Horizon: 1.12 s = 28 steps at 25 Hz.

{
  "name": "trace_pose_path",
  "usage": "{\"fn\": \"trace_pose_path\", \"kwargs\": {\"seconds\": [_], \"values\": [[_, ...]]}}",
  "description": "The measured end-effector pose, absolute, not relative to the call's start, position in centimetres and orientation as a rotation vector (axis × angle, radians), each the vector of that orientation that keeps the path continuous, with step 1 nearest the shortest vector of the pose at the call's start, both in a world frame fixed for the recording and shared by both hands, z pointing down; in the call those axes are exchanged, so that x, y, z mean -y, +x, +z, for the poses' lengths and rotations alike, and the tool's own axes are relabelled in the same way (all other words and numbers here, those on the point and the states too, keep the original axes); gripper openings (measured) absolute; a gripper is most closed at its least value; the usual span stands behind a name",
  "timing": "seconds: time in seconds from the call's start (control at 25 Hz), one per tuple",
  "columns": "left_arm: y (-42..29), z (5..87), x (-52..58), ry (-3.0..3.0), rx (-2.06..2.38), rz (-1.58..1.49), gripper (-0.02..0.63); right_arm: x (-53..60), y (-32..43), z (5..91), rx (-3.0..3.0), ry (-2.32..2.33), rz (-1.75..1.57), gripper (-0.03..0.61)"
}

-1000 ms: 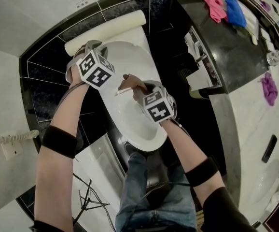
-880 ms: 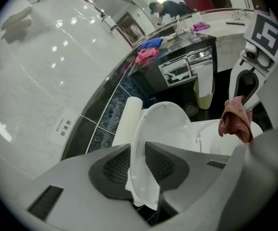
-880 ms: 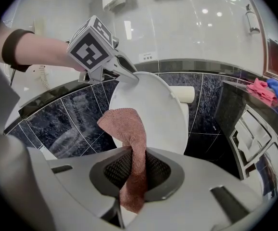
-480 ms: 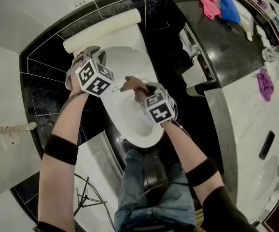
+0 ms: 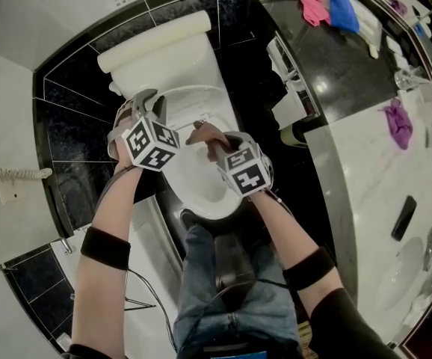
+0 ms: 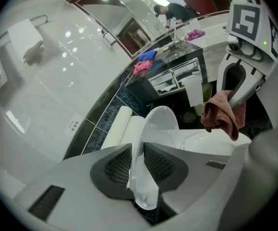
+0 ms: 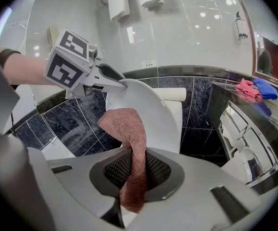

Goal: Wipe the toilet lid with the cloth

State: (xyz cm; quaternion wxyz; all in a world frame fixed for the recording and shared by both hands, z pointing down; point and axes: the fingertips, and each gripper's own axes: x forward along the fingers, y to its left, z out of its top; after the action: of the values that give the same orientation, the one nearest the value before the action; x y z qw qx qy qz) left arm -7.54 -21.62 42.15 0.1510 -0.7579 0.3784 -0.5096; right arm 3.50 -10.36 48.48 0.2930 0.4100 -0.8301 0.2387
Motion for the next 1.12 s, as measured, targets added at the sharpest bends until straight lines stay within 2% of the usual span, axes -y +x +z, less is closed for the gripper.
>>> {"fn": "trace_pose_path", "kwargs": {"seconds": [0.32, 0.72, 1.12], "values": [[-6.1, 43.1, 13.7, -2.141, -1.173, -1.413, 0.072, 5.8, 5.6, 46.4, 2.257, 1.092, 0.626, 0.074], [-3.9, 46.0, 4.0, -2.137, -1.262, -1.418, 0.066, 3.2, 11.6, 45.9, 2.220, 1.204, 0.633, 0.074], [-2.3, 50.3, -3.1, -2.066, -1.248, -1.381, 0.064, 1.8, 9.4, 46.4, 2.305, 1.146, 0.566, 0.074]]}}
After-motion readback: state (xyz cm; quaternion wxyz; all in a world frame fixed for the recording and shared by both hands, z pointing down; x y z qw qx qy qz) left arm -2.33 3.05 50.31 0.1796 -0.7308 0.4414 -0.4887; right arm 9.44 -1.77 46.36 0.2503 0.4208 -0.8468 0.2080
